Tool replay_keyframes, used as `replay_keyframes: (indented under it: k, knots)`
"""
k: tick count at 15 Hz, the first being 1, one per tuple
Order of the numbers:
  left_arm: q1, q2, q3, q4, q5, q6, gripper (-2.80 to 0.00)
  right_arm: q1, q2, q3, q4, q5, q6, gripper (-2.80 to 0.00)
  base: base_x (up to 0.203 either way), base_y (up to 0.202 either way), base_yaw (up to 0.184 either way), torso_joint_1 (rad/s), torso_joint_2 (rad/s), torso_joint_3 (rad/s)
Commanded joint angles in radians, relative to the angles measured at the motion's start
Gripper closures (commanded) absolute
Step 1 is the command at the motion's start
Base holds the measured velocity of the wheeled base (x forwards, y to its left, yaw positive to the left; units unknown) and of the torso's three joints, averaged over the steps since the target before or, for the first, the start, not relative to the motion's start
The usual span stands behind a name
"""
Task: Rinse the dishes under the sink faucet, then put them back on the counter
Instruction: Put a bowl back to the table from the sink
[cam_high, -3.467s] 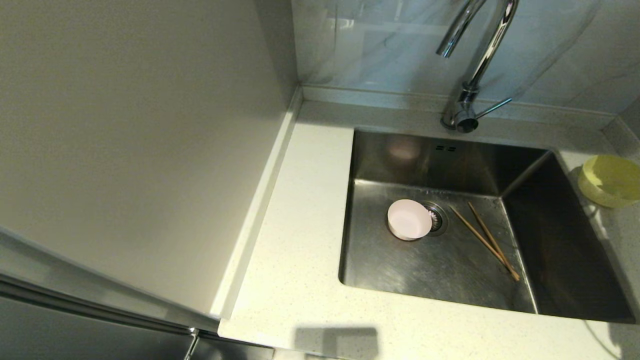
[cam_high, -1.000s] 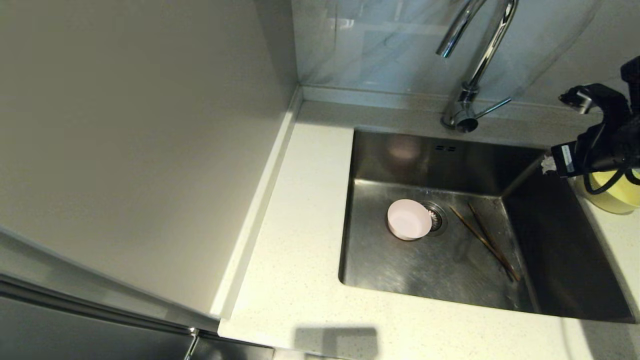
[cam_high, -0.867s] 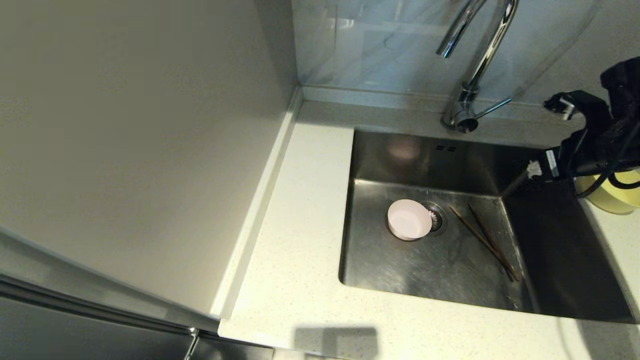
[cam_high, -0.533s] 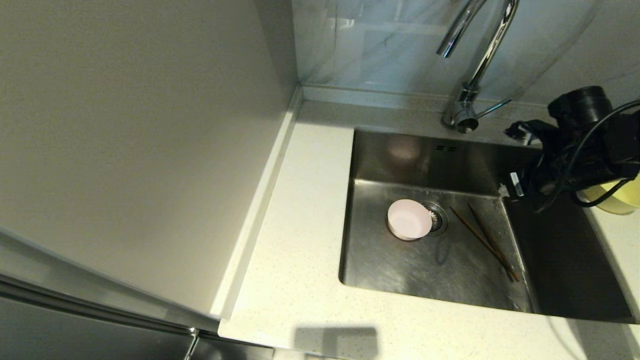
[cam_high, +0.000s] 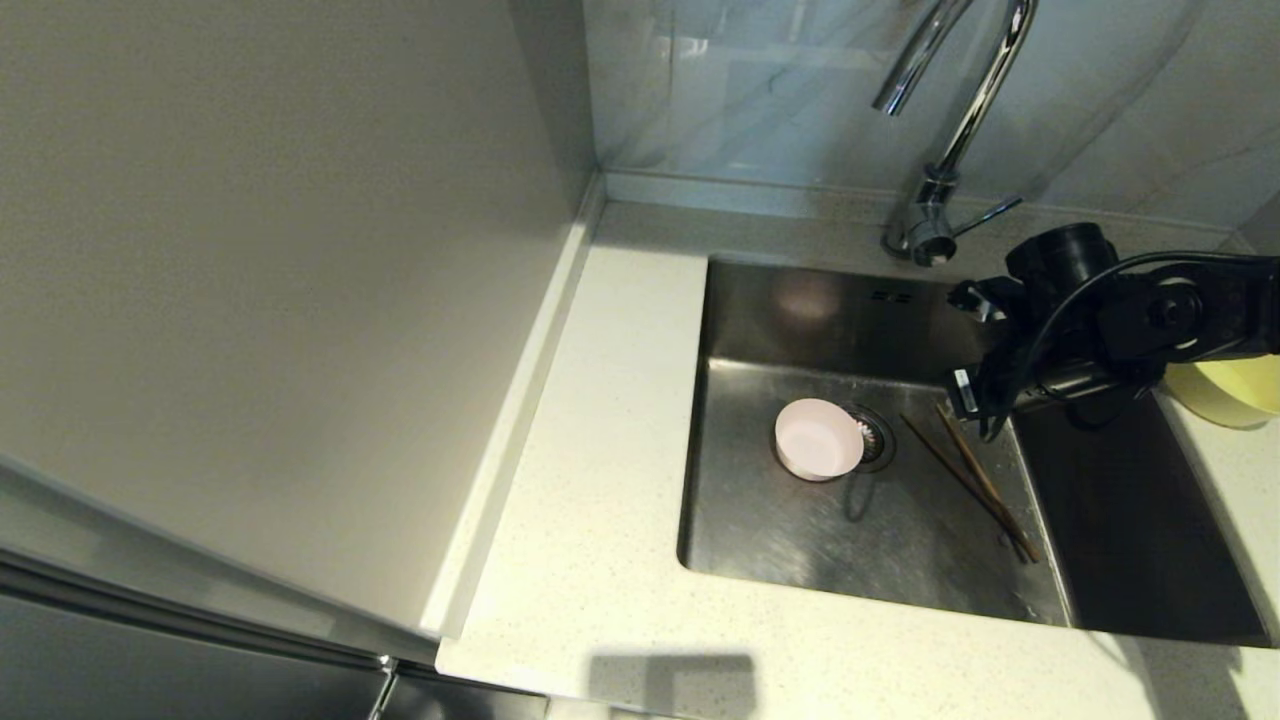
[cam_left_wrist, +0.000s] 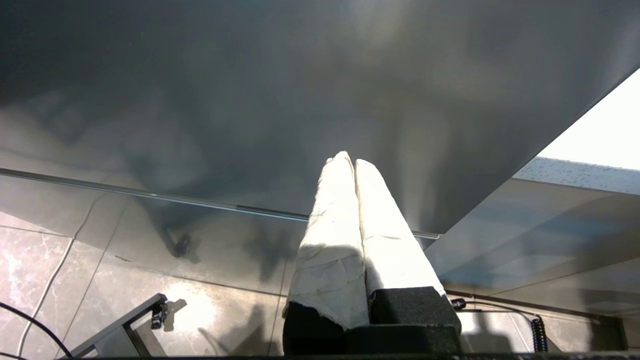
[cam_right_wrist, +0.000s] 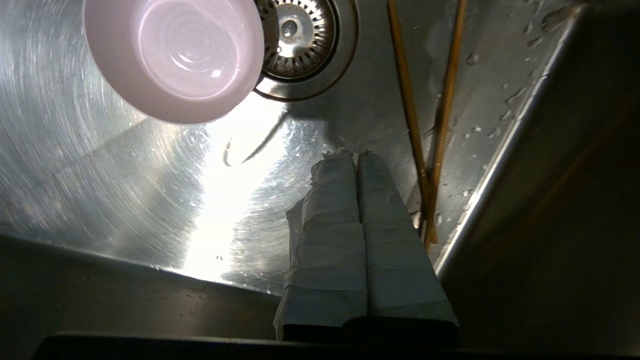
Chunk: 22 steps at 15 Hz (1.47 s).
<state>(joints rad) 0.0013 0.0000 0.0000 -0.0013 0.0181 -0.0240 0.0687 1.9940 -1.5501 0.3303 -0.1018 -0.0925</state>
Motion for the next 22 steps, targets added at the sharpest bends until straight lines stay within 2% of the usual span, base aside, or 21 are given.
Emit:
replay_keyframes:
  k: [1,3,10,15,19,22]
  knots:
    - [0.0,-0.003,0.0,0.0,0.0,-0.001,0.0,0.006,0.037,-0.011,0.001,-0.004,0.013,-2.8,0.0,0.0,0.0,0.0,0.0,0.0]
    - [0.0,-0.003,0.0,0.0,0.0,-0.001,0.0,0.011,0.041,-0.021,0.001,-0.009,0.031,-2.8,0.0,0.0,0.0,0.0,0.0,0.0]
    - [0.0,-0.003,0.0,0.0,0.0,-0.001,0.0,0.097,0.126,-0.047,0.006,-0.024,0.212,-2.8,0.0,0.0,0.0,0.0,0.0,0.0]
    - [0.0,-0.003,0.0,0.0,0.0,-0.001,0.0,0.115,0.217,-0.101,0.001,-0.056,0.217,-2.8,0.0,0.0,0.0,0.0,0.0,0.0]
    - [0.0,-0.003,0.0,0.0,0.0,-0.001,0.0,0.113,0.292,-0.199,-0.003,-0.122,0.218,-2.8,0.0,0.0,0.0,0.0,0.0,0.0]
    - [0.0,-0.003,0.0,0.0,0.0,-0.001,0.0,0.112,0.336,-0.232,-0.086,-0.142,0.217,-2.8,0.0,0.0,0.0,0.0,0.0,0.0]
